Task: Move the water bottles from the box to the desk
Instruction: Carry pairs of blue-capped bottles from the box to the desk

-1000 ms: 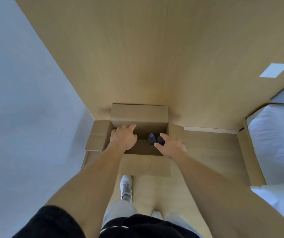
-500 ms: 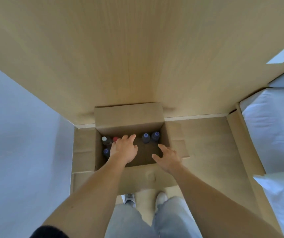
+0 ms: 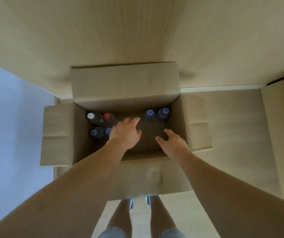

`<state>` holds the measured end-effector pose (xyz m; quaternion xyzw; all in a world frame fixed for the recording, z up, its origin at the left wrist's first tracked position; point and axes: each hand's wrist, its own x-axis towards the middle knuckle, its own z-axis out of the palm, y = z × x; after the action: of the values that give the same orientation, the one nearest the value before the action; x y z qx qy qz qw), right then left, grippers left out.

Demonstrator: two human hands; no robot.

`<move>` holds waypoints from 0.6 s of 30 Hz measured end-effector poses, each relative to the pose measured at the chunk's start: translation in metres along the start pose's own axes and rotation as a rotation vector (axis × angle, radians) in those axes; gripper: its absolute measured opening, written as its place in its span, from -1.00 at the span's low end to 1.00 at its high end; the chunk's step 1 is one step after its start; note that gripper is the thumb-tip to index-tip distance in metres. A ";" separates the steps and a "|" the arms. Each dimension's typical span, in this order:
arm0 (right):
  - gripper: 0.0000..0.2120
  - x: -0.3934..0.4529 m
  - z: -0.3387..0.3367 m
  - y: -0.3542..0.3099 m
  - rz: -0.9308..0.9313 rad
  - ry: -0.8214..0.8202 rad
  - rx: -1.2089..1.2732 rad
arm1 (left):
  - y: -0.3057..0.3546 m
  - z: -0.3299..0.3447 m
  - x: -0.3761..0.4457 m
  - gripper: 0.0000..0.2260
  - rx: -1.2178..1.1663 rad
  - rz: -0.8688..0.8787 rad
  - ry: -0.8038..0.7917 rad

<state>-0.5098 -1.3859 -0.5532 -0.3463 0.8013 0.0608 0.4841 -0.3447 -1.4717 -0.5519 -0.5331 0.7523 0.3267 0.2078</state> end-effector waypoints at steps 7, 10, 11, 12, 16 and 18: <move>-0.35 0.122 0.051 0.017 0.117 0.141 0.311 | -0.028 0.079 0.101 -0.44 -0.048 -0.019 -0.001; -0.36 0.166 0.068 0.018 0.152 0.223 0.457 | -0.037 0.108 0.138 -0.41 -0.102 -0.030 0.011; -0.36 0.179 0.073 0.019 0.162 0.249 0.498 | -0.040 0.117 0.150 -0.41 -0.127 -0.034 0.018; -0.37 0.192 0.077 0.020 0.163 0.276 0.528 | -0.041 0.125 0.162 -0.40 -0.152 -0.038 0.025; -0.33 0.238 0.084 0.024 0.178 0.328 0.630 | -0.043 0.148 0.203 -0.35 -0.250 -0.041 0.053; -0.28 0.254 0.086 0.023 0.199 0.345 0.669 | -0.043 0.156 0.219 -0.34 -0.281 -0.030 0.062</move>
<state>-0.5353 -1.4571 -0.8112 -0.0950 0.8762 -0.2162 0.4202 -0.3857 -1.5153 -0.8175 -0.5779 0.6972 0.4090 0.1124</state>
